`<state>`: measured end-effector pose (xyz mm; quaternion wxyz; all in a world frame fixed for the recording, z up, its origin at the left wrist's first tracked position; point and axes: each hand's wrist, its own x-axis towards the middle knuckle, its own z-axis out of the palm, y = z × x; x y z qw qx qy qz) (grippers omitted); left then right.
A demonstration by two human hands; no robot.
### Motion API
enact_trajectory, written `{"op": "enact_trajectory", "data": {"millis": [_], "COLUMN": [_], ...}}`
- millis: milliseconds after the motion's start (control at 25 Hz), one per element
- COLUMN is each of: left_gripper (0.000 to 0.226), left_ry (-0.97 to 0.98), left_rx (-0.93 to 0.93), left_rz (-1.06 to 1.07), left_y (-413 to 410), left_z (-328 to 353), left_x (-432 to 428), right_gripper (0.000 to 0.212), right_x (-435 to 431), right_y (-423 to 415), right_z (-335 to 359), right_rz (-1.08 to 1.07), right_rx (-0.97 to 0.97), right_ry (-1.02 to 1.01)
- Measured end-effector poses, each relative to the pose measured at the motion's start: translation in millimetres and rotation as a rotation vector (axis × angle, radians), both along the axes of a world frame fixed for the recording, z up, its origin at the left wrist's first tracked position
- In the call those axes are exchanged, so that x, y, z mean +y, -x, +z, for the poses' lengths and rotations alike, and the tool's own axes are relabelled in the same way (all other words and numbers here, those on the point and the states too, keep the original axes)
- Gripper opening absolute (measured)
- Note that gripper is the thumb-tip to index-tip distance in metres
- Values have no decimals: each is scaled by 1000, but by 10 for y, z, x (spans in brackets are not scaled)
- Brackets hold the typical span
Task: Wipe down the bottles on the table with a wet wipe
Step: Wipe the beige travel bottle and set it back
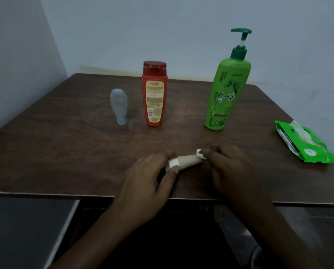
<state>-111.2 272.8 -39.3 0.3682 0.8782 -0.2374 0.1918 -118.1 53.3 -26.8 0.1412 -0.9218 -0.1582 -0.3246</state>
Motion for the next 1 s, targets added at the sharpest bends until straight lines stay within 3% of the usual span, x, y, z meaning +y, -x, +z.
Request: {"op": "enact_trajectory", "data": {"millis": [200, 400, 760, 840, 1000], "left_gripper": [33, 32, 18, 20, 25], "left_ry": [46, 42, 15, 9, -19], "left_rx": [17, 30, 35, 34, 5], "left_rz": [22, -22, -49, -45, -44], "left_y": [-22, -48, -25, -24, -24], "left_z": [-2, -26, 37, 34, 17], "left_x": [-15, 29, 63, 61, 33], "right_gripper": [35, 28, 44, 39, 33], "right_x": [55, 302, -290, -137, 164], "right_y": [-53, 138, -280, -197, 66], "right_z": [-43, -45, -54, -53, -101], "right_rz": [54, 204, 4, 33, 166], "right_rx": [27, -15, 97, 74, 82], "right_ry": [-170, 66, -6, -54, 89]}}
